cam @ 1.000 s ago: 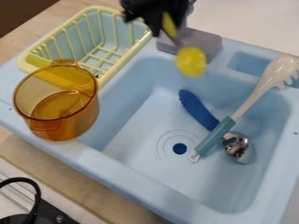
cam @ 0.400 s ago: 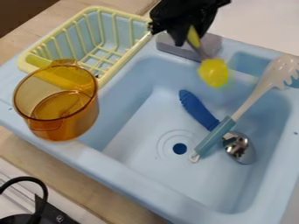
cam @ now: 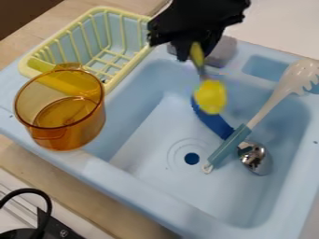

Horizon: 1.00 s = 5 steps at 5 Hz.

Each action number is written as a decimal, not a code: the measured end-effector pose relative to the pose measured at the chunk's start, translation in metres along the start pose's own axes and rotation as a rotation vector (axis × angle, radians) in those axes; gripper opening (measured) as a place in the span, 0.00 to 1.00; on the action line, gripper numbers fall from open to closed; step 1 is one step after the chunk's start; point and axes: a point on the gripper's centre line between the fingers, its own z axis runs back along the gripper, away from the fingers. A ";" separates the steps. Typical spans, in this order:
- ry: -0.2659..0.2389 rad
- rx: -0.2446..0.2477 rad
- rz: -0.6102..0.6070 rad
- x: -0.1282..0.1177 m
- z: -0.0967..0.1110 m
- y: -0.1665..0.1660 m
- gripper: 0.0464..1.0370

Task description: Put the yellow spoon in the left side of the sink

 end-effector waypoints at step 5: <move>0.025 0.043 -0.081 -0.024 -0.028 0.041 0.28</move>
